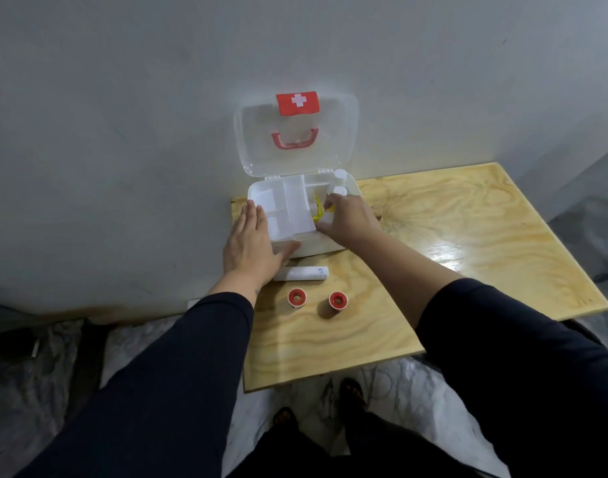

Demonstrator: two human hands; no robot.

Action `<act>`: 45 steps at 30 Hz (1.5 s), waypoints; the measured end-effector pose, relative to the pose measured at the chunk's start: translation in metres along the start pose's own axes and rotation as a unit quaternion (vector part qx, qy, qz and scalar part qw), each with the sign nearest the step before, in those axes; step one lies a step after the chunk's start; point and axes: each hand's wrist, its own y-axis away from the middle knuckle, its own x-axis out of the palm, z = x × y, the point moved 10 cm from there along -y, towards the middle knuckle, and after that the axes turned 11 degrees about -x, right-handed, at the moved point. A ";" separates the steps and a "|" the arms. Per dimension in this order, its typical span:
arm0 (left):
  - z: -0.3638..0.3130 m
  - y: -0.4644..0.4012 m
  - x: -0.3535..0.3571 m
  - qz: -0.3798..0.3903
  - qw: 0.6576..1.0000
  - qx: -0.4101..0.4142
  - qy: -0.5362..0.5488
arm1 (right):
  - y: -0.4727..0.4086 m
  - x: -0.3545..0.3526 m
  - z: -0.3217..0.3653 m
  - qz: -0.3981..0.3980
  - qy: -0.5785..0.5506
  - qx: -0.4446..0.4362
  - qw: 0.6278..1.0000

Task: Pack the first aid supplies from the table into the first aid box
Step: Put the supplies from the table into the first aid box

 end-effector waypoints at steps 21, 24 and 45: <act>0.003 -0.015 -0.008 -0.023 1.000 -0.001 -0.015 | 0.072 0.026 -0.130 -0.052 0.023 0.160 0.986; 0.003 -0.014 -0.009 -0.024 1.000 -0.003 -0.010 | 0.071 0.034 -0.099 -0.047 0.001 0.093 0.995; 0.002 -0.011 -0.014 -0.015 0.999 -0.009 0.036 | 0.093 0.002 -0.051 -0.039 0.048 -0.053 0.997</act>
